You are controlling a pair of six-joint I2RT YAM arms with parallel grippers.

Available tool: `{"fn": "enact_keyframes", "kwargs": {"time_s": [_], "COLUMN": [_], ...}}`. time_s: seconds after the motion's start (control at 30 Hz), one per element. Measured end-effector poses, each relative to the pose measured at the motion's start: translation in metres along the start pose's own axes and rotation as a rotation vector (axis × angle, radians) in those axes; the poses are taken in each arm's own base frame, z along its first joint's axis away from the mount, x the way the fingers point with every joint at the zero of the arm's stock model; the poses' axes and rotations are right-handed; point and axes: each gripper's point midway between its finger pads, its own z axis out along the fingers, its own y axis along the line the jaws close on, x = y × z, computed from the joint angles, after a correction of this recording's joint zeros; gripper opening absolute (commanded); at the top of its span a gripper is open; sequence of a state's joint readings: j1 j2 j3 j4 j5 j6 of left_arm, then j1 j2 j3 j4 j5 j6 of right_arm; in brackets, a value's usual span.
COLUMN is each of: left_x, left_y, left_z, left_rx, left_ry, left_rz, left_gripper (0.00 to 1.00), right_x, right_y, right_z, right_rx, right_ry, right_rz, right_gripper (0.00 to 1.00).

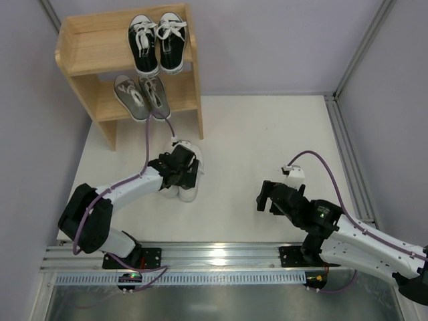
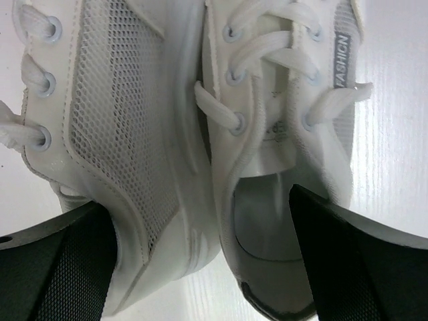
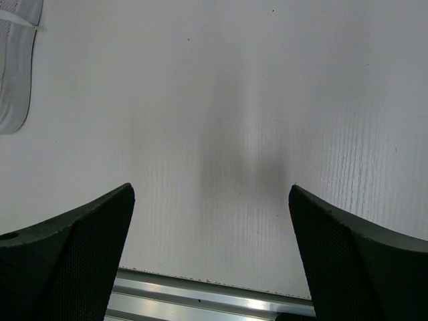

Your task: Place and organize the shoes onto the shoe shelf

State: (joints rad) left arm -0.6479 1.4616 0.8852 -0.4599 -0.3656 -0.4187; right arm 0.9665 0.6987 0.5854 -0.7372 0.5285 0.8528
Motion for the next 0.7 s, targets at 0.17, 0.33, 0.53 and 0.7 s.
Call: {"fn": "enact_keyframes", "kwargs": {"time_s": [0.17, 0.33, 0.53, 0.7], "left_x": [0.008, 0.005, 0.003, 0.002], "left_y": [0.023, 0.016, 0.006, 0.006], "left_z": [0.008, 0.009, 0.009, 0.007], "left_rx": [0.01, 0.084, 0.141, 0.142], "left_ry": [0.021, 0.027, 0.053, 0.062], "left_rz": [-0.108, -0.145, -0.136, -0.12], "left_gripper": [1.0, 0.63, 0.0, 0.0], "right_x": [-0.002, -0.003, -0.001, -0.002], "right_y": [-0.003, -0.004, -0.007, -0.008], "right_z": [-0.004, -0.006, -0.006, -0.008], "right_rx": [-0.005, -0.005, 0.002, 0.002], "right_ry": [-0.011, -0.016, -0.01, -0.012], "right_rz": [0.006, 0.008, 0.003, 0.004], "right_gripper": [0.97, 0.97, 0.97, 0.97]}}
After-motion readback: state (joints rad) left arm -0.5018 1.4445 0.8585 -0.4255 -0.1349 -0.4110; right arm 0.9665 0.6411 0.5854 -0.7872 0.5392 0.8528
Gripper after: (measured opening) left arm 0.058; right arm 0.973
